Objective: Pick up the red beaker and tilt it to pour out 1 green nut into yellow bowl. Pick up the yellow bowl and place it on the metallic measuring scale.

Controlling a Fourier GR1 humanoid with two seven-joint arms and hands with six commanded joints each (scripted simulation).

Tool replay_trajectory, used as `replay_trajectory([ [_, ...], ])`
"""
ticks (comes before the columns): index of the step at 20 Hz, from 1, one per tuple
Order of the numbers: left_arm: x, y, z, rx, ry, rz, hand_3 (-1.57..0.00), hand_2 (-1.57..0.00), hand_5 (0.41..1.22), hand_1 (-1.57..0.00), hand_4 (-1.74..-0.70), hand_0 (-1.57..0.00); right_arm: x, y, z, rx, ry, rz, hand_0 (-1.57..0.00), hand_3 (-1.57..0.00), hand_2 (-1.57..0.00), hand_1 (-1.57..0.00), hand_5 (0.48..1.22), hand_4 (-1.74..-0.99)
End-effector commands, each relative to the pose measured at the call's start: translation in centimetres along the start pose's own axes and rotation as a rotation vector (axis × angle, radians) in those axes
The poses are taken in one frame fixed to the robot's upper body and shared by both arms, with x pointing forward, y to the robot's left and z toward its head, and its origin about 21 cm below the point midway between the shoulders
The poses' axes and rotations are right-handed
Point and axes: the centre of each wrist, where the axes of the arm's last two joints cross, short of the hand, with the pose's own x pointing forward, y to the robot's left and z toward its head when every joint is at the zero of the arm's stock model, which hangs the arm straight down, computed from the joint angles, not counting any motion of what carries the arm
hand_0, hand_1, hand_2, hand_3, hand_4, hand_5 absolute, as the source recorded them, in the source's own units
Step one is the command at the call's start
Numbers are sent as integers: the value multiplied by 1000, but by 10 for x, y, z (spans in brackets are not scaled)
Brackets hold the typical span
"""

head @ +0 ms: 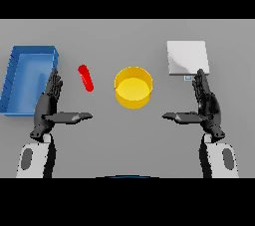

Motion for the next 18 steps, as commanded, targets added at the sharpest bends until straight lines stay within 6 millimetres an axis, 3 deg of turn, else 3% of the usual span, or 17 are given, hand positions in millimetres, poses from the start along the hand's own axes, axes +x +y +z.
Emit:
replay_trajectory([
  [1, 0, -1, 1, 0, -2, 1, 1, 1, 660, 1, -1141, 1, 0, 1, 0, 0, 0, -1, 1, 1, 1, 1, 578, -1071],
  [6, -1, -8, 11, -6, -12, 8, 1, 1, 660, 1, -1141, 1, 0, 11, 0, 3, -3, 1, 1, 1, 1, 1, 578, -1071],
  [8, 10, -9, 34, -73, -79, -121, 1, 1, 660, 1, -1143, 1, 6, 13, 13, 20, -138, 240, 1, 1, 1, 1, 577, -1072],
  [10, 17, -13, 45, -90, -78, -172, 1, 1, 662, 1, -1142, 1, 7, 16, 23, 32, -158, 328, 1, 1, 1, 1, 577, -1064],
  [14, 27, -12, 47, -110, -31, -195, 1, 1, 652, 1, -1139, 1, 15, 16, 20, 42, -143, 319, 1, 1, 1, 1, 600, -1118],
  [18, 18, -16, 24, -111, 35, -214, 1, 1, 647, 1, -1137, 1, 14, 18, 17, 79, -151, 280, 1, 1, 1, 1, 627, -1180],
])
